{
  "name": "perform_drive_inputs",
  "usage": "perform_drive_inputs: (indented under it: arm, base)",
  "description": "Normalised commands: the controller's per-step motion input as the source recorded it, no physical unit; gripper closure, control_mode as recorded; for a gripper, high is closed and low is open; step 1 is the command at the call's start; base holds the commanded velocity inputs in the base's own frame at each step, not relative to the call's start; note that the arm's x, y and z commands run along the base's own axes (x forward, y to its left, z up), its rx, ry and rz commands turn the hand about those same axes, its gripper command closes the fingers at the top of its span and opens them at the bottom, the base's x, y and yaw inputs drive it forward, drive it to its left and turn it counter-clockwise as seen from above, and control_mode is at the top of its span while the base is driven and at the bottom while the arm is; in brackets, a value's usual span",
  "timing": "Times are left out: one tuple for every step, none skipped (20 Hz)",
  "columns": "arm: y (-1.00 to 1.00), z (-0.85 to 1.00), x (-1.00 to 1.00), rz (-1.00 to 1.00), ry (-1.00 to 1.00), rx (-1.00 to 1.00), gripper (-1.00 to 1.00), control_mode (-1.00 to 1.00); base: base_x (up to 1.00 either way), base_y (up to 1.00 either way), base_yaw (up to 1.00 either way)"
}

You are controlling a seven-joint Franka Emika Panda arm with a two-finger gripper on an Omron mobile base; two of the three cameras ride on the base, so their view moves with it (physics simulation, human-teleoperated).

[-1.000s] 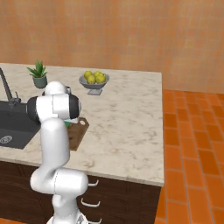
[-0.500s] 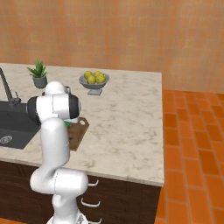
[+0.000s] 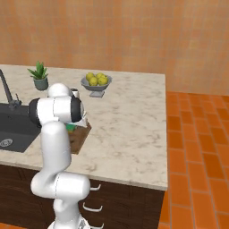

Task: Pick up the sponge from the counter and clean the cutting board by briefly scrubbing or pressing down on the cutting board. Once finished, release the sponge.

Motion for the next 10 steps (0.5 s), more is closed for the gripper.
perform_drive_inputs:
  arm:
    - [-0.59,-0.30,0.00,0.00,0.00,0.01,1.00,-1.00]
    - [-0.59,-0.32,0.00,0.00,0.00,0.01,1.00,-1.00]
    - [-0.60,-0.36,0.00,0.00,0.00,0.00,1.00,-1.00]
    - [-0.60,-0.36,0.00,0.00,0.00,0.00,1.00,-1.00]
    - [-0.62,-0.37,0.00,0.00,-0.01,0.00,1.00,-1.00]
    - [-0.64,-0.36,0.00,0.00,-0.01,0.00,1.00,-1.00]
    - [-0.65,-0.30,0.00,0.00,-0.02,0.00,1.00,-1.00]
    - [-0.67,-0.28,-0.06,0.00,-0.03,0.00,1.00,-1.00]
    - [-0.71,-0.26,-0.10,0.01,-0.03,-0.01,1.00,-1.00]
    - [-0.73,-0.26,-0.11,0.01,-0.03,-0.01,1.00,-1.00]
  base:
    - [0.00,0.00,0.00]
    - [0.00,0.00,0.00]
    - [0.00,0.00,0.00]
    - [0.00,0.00,0.00]
    - [0.00,0.00,0.00]
    - [0.00,0.00,0.00]
    - [0.00,0.00,0.00]
    - [0.00,0.00,0.00]
    - [0.00,0.00,0.00]
    - [0.00,0.00,0.00]
